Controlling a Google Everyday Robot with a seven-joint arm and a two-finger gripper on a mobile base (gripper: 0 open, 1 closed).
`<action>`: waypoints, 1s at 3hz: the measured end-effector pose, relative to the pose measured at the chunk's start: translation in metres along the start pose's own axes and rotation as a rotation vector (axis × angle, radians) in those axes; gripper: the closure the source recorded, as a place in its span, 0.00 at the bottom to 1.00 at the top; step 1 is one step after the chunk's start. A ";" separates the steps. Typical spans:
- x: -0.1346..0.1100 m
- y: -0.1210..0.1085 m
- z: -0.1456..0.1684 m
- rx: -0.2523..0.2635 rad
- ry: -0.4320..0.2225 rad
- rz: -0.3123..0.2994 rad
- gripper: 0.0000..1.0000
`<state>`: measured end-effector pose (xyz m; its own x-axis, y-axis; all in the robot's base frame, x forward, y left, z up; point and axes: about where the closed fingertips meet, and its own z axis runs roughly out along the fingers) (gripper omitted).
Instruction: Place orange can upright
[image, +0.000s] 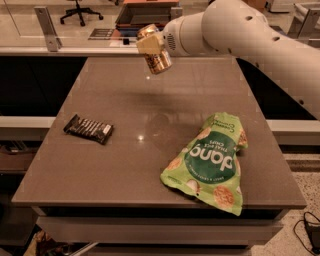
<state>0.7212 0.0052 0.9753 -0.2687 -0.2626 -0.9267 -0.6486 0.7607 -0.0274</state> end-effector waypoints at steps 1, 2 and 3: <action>0.012 0.000 0.013 -0.013 -0.048 0.001 1.00; 0.027 0.000 0.022 -0.019 -0.119 0.028 1.00; 0.035 -0.002 0.027 -0.017 -0.190 0.061 1.00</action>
Offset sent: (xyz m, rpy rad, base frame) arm 0.0123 0.0004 -0.0493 0.2061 -0.1338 -0.0068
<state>0.7323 0.0111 0.9328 -0.1701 -0.0986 -0.9805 -0.6479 0.7609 0.0359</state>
